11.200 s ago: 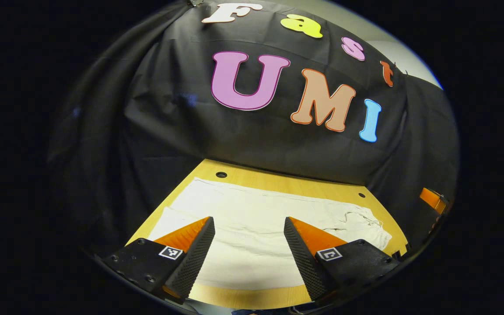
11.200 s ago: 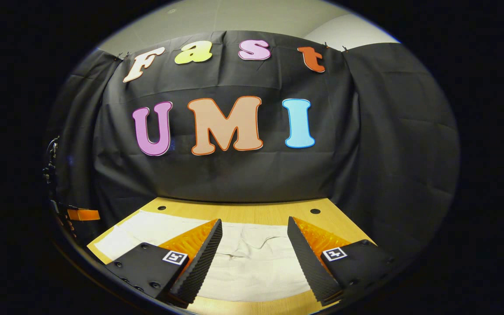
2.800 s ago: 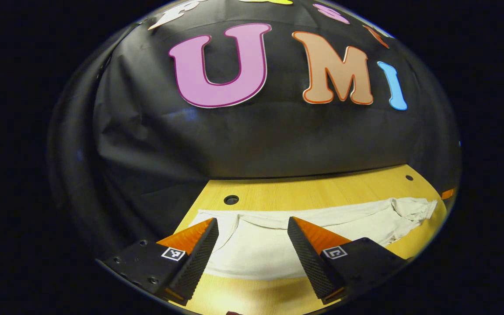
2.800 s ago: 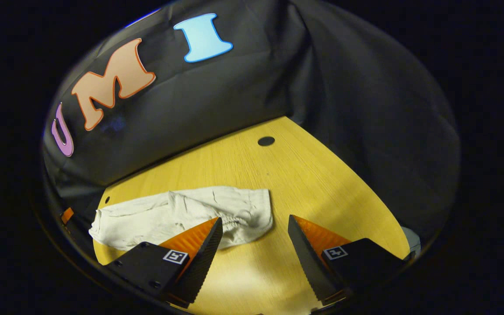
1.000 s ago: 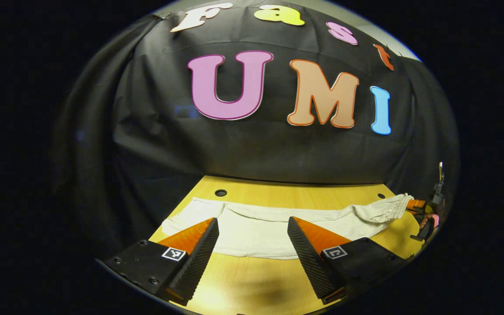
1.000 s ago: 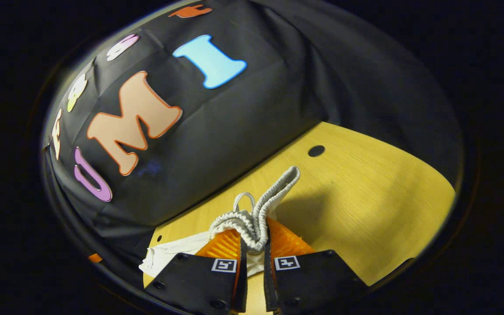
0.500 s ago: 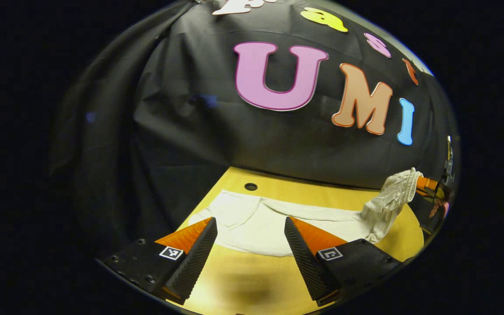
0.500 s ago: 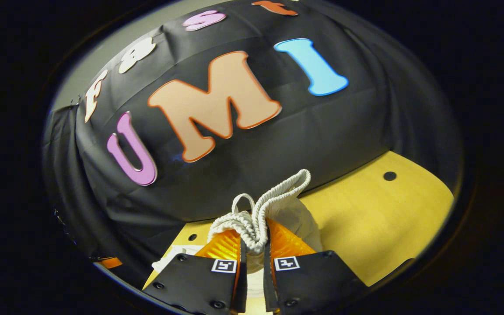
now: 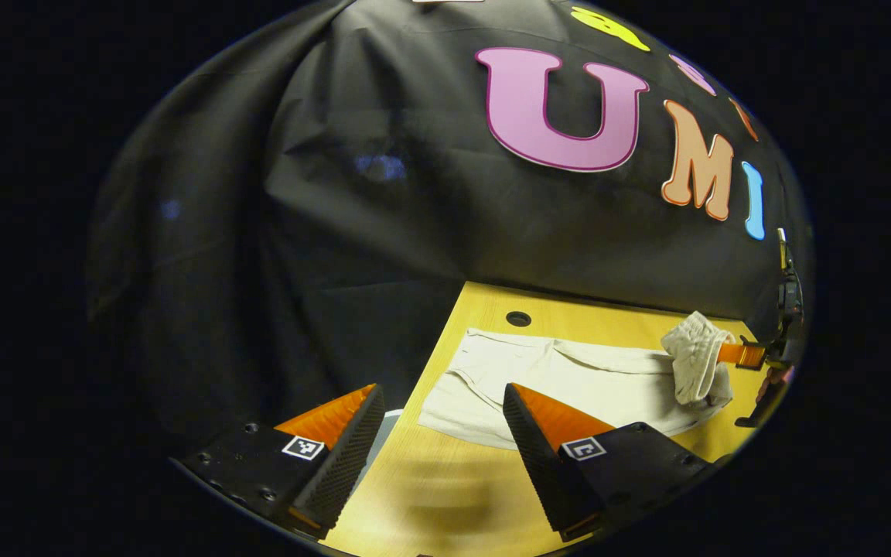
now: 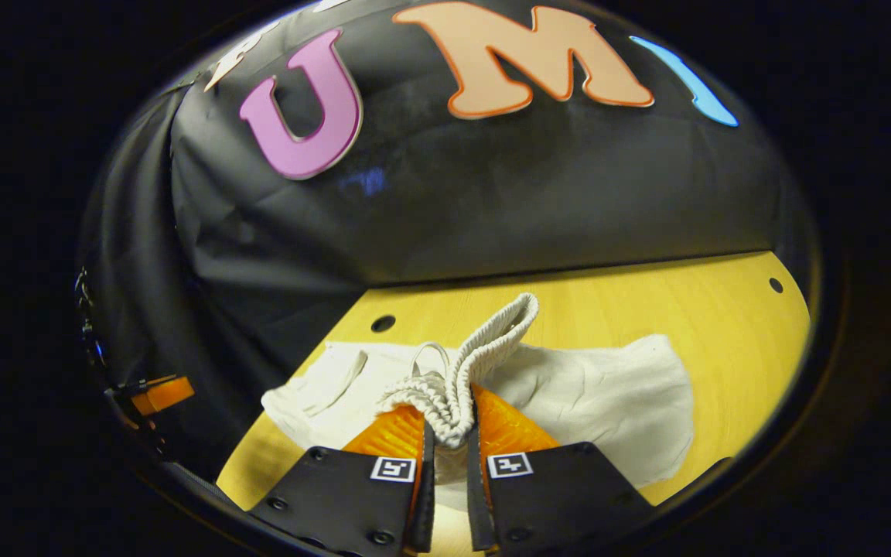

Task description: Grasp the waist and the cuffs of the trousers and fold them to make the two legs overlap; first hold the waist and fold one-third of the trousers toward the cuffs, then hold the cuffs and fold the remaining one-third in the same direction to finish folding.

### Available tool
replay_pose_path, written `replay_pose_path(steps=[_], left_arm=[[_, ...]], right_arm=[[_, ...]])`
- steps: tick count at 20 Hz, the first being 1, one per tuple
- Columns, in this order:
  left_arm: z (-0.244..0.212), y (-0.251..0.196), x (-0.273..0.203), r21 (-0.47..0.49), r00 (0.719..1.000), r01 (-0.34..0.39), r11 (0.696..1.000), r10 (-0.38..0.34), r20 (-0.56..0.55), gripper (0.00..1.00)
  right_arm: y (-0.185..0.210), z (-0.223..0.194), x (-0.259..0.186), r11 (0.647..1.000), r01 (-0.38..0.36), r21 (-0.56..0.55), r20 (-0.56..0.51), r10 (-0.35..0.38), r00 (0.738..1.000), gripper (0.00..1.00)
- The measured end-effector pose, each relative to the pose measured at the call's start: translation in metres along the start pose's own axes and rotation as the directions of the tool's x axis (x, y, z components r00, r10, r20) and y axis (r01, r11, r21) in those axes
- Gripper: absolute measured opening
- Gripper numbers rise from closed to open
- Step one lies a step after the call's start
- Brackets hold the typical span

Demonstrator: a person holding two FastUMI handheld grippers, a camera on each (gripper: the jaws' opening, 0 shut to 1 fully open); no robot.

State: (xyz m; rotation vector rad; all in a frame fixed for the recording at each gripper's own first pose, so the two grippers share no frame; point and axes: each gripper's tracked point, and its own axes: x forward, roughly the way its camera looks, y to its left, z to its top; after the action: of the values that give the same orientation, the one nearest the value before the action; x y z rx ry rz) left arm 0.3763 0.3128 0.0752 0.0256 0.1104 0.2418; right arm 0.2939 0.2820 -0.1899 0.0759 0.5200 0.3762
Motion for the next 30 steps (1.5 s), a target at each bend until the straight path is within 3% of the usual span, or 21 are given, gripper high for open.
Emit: replay_pose_path(steps=[2, 5, 6, 10, 13, 18, 27, 29, 30], left_arm=[[-0.010, 0.001, 0.016, -0.011, 0.999, 0.021, 1.000, -0.022, -0.026, 0.95], [-0.024, -0.005, 0.041, -0.031, 0.995, 0.074, 0.997, -0.076, -0.059, 0.95], [-0.029, -0.008, 0.050, -0.032, 0.993, 0.086, 0.996, -0.088, -0.072, 0.95], [-0.048, -0.014, 0.090, -0.031, 0.986, 0.120, 0.992, -0.123, -0.110, 0.95], [-0.065, -0.012, 0.114, -0.007, 0.981, 0.122, 0.992, -0.122, -0.153, 0.95], [-0.097, -0.005, 0.135, -0.012, 0.970, 0.117, 0.993, -0.117, -0.214, 0.95], [-0.108, -0.009, 0.139, 0.054, 0.975, 0.081, 0.995, -0.067, -0.212, 0.95], [-0.104, -0.005, 0.135, 0.031, 0.976, 0.084, 0.996, -0.076, -0.204, 0.88], [-0.105, -0.004, 0.134, 0.034, 0.976, 0.086, 0.996, -0.078, -0.203, 0.80]], right_arm=[[-0.003, -0.008, 0.000, 1.000, -0.012, 0.005, -0.055, 0.012, 0.998, 0.28], [-0.022, -0.001, -0.013, 1.000, -0.006, -0.016, -0.046, 0.006, 0.999, 1.00], [-0.026, 0.006, -0.020, 1.000, 0.013, -0.023, -0.039, -0.014, 0.999, 0.96], [-0.034, 0.019, -0.037, 0.996, 0.086, 0.005, 0.001, -0.086, 0.996, 0.96], [-0.058, 0.043, -0.067, 0.983, 0.181, 0.024, 0.071, -0.183, 0.981, 0.97], [-0.091, 0.065, -0.107, 0.963, 0.257, 0.077, 0.133, -0.265, 0.955, 0.96], [-0.097, 0.066, -0.126, 0.960, 0.242, 0.143, 0.145, -0.262, 0.954, 0.96], [-0.097, 0.065, -0.129, 0.961, 0.237, 0.145, 0.145, -0.258, 0.955, 0.96], [-0.098, 0.067, -0.130, 0.961, 0.238, 0.143, 0.149, -0.259, 0.954, 0.96]])
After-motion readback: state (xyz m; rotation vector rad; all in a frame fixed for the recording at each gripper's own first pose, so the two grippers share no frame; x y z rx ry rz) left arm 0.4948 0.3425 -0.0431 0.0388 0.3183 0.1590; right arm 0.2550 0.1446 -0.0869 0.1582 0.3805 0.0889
